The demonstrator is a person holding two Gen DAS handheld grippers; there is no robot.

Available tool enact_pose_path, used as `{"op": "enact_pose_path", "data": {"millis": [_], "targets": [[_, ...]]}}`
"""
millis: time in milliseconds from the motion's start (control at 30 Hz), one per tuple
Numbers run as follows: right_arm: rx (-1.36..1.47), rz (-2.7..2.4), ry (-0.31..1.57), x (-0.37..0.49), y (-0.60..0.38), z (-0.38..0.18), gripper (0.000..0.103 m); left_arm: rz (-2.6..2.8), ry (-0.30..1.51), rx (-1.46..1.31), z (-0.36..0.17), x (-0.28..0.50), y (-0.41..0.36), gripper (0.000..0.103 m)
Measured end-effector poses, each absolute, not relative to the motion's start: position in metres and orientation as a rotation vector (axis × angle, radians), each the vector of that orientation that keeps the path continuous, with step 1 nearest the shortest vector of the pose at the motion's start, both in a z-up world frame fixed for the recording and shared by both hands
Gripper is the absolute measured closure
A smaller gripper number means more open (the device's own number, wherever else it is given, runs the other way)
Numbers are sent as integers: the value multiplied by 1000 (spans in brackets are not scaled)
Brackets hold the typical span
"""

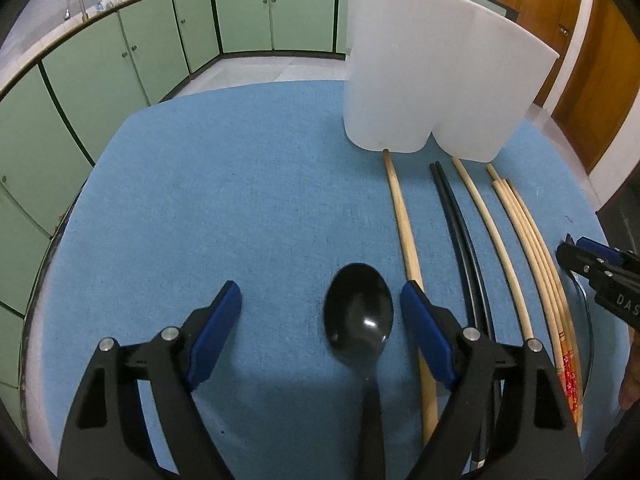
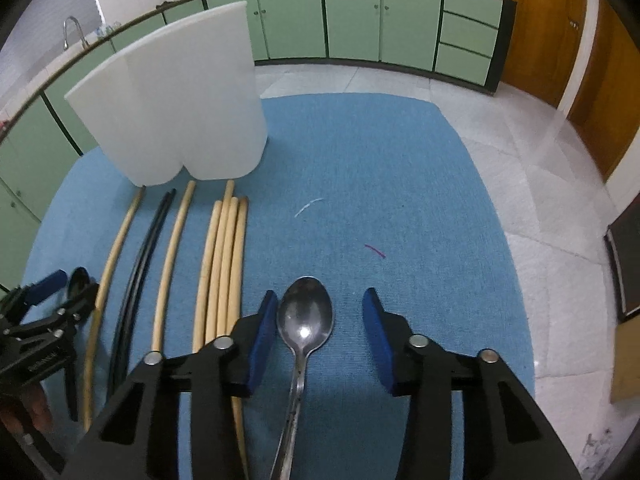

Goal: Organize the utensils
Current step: 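Lower the left tool to the black spoon while the right tool lowers to the steel spoon, then lift the black spoon with the left tool while the right tool lifts the steel spoon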

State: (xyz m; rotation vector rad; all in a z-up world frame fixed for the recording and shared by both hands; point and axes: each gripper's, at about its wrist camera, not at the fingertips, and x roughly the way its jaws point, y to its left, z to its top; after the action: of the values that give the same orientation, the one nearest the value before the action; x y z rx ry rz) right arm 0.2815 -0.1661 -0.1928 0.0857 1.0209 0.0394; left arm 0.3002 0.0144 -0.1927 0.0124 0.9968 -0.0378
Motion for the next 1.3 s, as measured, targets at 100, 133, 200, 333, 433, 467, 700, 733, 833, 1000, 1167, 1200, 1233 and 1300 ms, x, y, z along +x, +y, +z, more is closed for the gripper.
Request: {"op": "enact_pose_path", "data": {"millis": [100,133,200,333,433,467,700,733,833,1000,1167,1200,1233,1300], "targets": [[81,48,1014,278,-162,-191,75,-38,982,11,-191,295,9,42],[73,47,1011,275,-160,-190,75,-44,977,13,-190,294,7,46],[65,49,1004,272,-158,-189,75,-53,972,17,-189,291,4,61],[92,70,979,265,-159,-185,75,-80,959,-10,-188,288,9,71],[90,80,945,251,-158,-179,75,-92,913,-37,-185,278,15,72],[85,84,924,247,-159,-176,75,-92,884,-40,-182,273,16,72],[106,94,744,229,-167,-141,75,-79,688,-55,-152,245,29,72],[111,96,720,228,-167,-134,75,-77,670,-61,-149,244,30,72],[126,113,634,230,-173,-113,75,-66,594,-84,-131,241,37,72],[129,146,511,227,-174,-80,75,-68,494,-107,-103,242,39,72],[123,177,426,238,-175,-51,75,-90,402,-127,-69,249,31,72],[124,184,408,242,-175,-44,75,-103,381,-133,-61,252,30,72],[122,186,395,246,-175,-39,75,-110,359,-138,-52,257,28,72],[113,189,364,258,-173,-26,75,-122,320,-144,-37,267,22,72]]}}
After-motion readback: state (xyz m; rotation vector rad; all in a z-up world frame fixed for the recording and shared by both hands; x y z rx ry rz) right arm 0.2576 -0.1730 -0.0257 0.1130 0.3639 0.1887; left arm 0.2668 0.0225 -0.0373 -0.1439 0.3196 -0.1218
